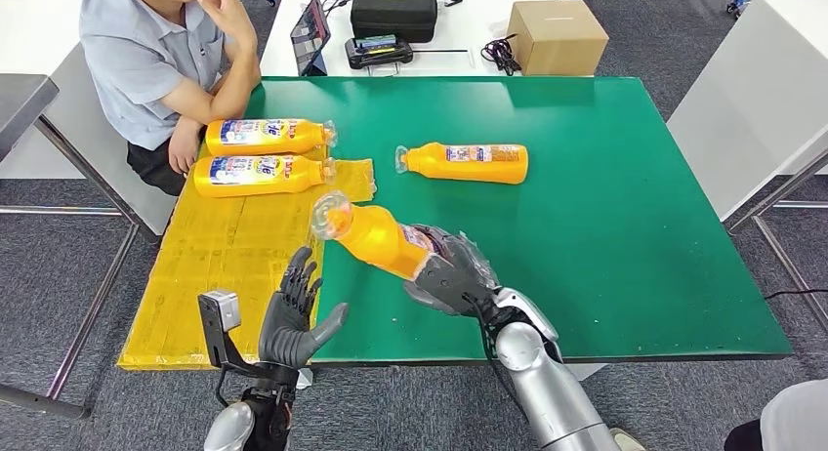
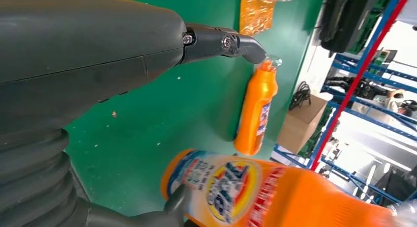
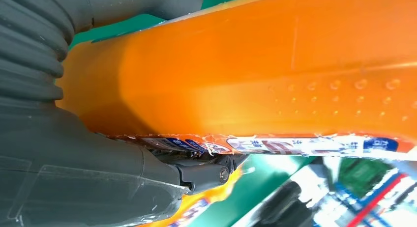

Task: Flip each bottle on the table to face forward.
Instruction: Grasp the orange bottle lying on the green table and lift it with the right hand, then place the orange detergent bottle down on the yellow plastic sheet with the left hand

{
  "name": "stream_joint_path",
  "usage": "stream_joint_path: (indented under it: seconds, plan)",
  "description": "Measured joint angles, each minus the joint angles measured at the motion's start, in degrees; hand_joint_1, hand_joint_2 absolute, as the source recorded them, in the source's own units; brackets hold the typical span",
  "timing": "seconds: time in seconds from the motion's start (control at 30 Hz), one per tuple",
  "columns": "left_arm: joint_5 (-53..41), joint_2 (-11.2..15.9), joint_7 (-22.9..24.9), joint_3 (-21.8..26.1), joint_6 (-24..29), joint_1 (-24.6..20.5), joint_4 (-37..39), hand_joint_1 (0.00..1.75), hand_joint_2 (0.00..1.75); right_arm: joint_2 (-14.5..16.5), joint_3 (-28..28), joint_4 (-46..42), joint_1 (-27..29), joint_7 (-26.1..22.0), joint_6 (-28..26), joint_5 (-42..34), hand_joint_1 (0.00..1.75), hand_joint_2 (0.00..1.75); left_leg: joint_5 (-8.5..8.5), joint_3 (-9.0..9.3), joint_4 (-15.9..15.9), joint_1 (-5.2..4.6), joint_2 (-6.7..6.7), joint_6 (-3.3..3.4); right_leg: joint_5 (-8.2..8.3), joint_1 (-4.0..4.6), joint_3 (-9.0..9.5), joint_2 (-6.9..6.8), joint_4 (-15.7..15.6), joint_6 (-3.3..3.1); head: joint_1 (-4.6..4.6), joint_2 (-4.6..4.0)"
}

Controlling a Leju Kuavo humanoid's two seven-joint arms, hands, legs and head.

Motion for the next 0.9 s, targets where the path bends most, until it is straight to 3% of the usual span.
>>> stream_joint_path:
  seconds: [0.43, 0.9]
  plan:
    - [3.2, -0.1, -3.5, -0.7, 0.2, -5.0, 4.7, 0.00, 1.75, 3.4, 7.0, 4.6, -2.2, 0.5, -2.4, -0.6, 1.75, 1.75, 0.01, -0.10, 0.0, 0.05, 0.01, -0.01, 0.00, 0.04, -0.12, 0.00, 0.0, 0.00, 0.01, 0.00]
    - [6.0, 0.1, -5.0, -3.7, 0.2, -6.0, 4.9, 0.00, 1.75, 4.0, 9.3, 10.7, -3.0, 0.2, -3.9, -1.7, 1.75, 1.75, 0.01, -0.17, 0.0, 0.03, 0.01, -0.01, 0.00, 0.03, -0.19, 0.00, 0.0, 0.00, -0.01, 0.00]
